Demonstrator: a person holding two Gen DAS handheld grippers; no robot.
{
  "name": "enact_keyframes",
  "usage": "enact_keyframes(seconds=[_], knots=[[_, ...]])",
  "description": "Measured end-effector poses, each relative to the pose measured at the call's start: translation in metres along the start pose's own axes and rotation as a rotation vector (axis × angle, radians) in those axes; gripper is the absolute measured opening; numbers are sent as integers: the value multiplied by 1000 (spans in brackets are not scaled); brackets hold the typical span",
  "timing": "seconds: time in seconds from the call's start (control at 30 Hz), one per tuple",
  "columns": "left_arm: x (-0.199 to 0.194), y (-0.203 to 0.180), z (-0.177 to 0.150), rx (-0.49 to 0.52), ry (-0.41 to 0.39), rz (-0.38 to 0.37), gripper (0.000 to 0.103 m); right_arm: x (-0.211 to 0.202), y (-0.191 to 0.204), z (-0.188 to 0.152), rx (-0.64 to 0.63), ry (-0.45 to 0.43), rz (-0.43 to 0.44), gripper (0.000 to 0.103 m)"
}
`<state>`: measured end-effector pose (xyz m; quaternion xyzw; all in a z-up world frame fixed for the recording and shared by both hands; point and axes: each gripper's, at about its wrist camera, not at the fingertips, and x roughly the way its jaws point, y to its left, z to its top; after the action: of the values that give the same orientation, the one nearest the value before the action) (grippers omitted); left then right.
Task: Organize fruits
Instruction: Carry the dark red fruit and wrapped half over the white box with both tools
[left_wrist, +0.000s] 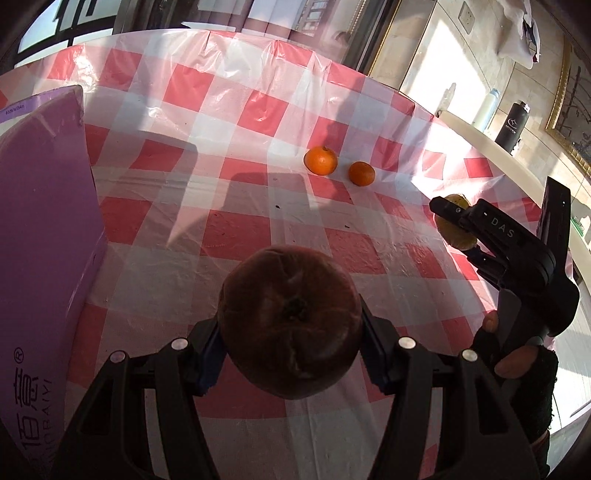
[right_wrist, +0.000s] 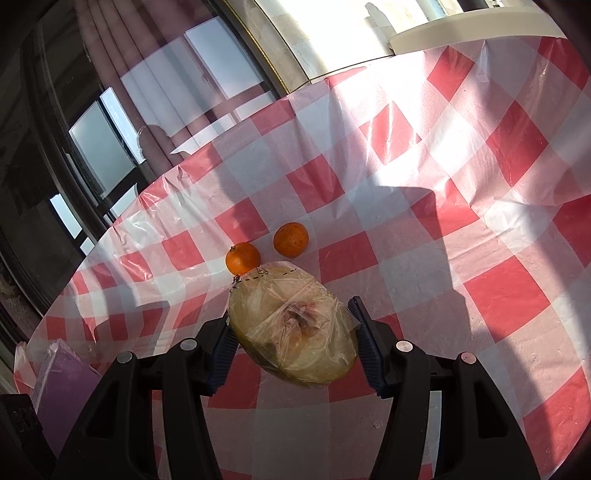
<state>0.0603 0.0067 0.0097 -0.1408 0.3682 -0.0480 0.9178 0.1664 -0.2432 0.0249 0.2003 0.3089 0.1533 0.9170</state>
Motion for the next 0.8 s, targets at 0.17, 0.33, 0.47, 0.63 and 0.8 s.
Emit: enact_keyframes(seconds=[0.17, 0.33, 0.47, 0.63, 0.8], knots=[[0, 0, 0, -6, -1, 0, 62, 2, 0, 1, 1, 12, -12, 57], [-1, 0, 0, -13, -5, -6, 62, 0, 0, 1, 8, 6, -39, 57], [0, 5, 2, -39, 1, -4, 62, -4, 7, -6, 1, 29, -84, 57], [2, 2, 1, -27, 19, 9, 62, -42, 32, -45, -51, 37, -116, 57], [-7, -3, -7, -9, 18, 26, 62, -91, 46, -85, -50, 13, -105, 57]])
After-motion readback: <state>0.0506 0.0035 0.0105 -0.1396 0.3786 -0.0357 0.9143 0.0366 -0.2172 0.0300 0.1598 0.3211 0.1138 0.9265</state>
